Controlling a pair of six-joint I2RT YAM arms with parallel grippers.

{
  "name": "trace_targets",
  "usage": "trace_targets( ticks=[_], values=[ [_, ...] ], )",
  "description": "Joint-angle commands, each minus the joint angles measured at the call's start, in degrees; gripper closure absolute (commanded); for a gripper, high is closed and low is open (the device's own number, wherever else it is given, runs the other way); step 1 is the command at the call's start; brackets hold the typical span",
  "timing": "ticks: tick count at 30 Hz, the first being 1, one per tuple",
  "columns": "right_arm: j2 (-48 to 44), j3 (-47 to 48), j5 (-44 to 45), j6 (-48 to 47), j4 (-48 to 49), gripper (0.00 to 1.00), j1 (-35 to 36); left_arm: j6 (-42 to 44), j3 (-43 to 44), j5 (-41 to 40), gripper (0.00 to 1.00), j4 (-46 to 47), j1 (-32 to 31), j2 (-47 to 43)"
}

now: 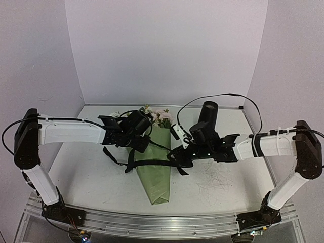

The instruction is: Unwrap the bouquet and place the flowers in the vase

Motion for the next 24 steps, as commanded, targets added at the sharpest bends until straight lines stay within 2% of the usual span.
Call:
trace_targets(
  ticks=[1, 8, 13, 17, 24],
  values=[
    [4.92, 8.11, -2.78, -4.1, -4.62, 0.51, 2.36, -8.26, -5.01, -3.19, 1.0, 2.48, 2.48, -7.06],
    [12.59, 17.82, 2.33, -7.34, -10.06, 0.51, 5.11, -12.55, -12.69, -0.09, 1.0, 4.04, 8.53, -15.08],
    [16.64, 22.56, 5.31, -10.07, -13.62, 0.47, 6.92, -13.18, -16.44, -2.08, 1.0, 4.11, 9.94, -19.82],
    [19.14, 25.19, 7.96, -11.06, -15.79, 0.38, 7.99, -14.32, -18.86, -3.24, 1.0, 4.13, 10.46, -22.03],
    [24.1, 30.48, 14.57, -12.09, -20.52, 0.38, 10.02, -14.94, -21.08, -3.81, 1.0, 4.12, 10.68, -23.22]
  ],
)
